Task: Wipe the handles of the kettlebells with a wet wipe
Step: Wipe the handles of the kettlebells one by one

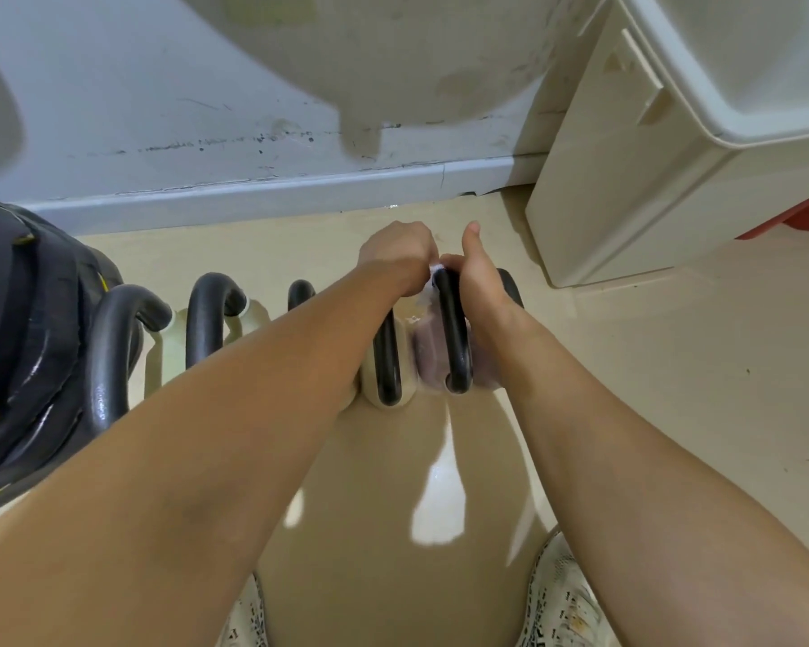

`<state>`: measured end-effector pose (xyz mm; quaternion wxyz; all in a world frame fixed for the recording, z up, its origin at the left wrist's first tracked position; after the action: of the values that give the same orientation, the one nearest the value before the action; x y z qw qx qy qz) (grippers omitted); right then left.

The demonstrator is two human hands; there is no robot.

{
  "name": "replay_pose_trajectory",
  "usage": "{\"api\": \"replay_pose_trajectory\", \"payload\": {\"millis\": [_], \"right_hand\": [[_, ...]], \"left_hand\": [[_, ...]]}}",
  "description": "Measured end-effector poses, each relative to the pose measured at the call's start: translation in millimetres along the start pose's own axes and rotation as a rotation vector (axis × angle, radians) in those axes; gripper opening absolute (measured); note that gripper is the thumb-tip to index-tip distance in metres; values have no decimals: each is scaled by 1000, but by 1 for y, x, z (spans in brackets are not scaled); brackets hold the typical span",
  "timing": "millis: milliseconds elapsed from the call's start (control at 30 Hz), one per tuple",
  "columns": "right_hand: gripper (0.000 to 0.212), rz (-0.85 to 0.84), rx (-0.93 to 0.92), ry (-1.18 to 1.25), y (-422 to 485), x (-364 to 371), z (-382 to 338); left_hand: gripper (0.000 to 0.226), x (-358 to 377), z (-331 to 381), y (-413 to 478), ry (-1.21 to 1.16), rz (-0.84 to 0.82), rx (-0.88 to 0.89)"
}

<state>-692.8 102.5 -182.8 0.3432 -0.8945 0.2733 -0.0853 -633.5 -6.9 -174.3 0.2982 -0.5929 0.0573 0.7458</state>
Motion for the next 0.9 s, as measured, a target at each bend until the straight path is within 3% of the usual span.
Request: {"api": "replay_pose_trajectory", "payload": {"millis": [100,200,300,367,467,567,700,833,900], "right_hand": [[69,-15,-74,116,-27,-6,7],[77,-32,-165,175,-49,-7,28],[46,50,-198,285,-72,-16,59],[46,97,-212,187,-92,-23,77],[30,215,-282,-19,-113,-43,86],[32,263,-249,-33,-128,-58,86],[41,226,-292,-89,-135,-65,79],[38,-31,-437,-157,-151,-58,52],[28,-4,-459,-85,-153,-72,41]], "left_hand": [[17,-16,4,-26,-90,62,18],[21,-14,16,-73,-29,155,127],[29,-1,23,-120,10,210,111],[23,6,30,-145,67,207,150],[14,11,42,-174,141,170,232],[11,3,42,-192,96,232,183],[10,-12,46,-210,-94,365,190],[13,-42,64,-217,-584,234,145],[14,-54,70,-213,-750,220,96]]}}
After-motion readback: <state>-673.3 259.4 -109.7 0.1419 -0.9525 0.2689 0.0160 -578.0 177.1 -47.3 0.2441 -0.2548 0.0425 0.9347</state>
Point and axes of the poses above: each hand's wrist, its own y-axis towards the middle knuckle, its own x-axis out of the palm, z = x × y, the point moved 8 cm from there along y, towards the middle knuckle, and after that the axes turned 6 degrees about z, right-handed, at the moved point
